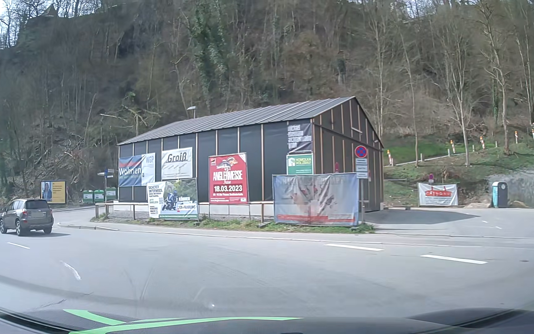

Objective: Follow the waypoints while adhering to traffic rules and regulations

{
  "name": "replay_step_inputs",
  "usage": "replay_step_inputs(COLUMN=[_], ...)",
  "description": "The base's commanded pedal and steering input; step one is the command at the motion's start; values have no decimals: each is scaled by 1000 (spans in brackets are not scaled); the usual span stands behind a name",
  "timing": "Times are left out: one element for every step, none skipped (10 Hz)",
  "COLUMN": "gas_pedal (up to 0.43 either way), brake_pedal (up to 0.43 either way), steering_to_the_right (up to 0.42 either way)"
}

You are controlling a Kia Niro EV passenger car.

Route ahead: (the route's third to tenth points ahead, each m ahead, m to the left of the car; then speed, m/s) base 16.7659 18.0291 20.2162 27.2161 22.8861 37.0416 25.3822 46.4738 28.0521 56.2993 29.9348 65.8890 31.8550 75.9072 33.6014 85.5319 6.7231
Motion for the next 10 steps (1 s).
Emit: replay_step_inputs(gas_pedal=[87, 98, 98, 98, 110, 130, 138, 138, 138, 138], brake_pedal=[0, 0, 0, 0, 0, 0, 0, 0, 0, 0], steering_to_the_right=[-233, -238, -240, -243, -247, -250, -257, -263, -264, -266])
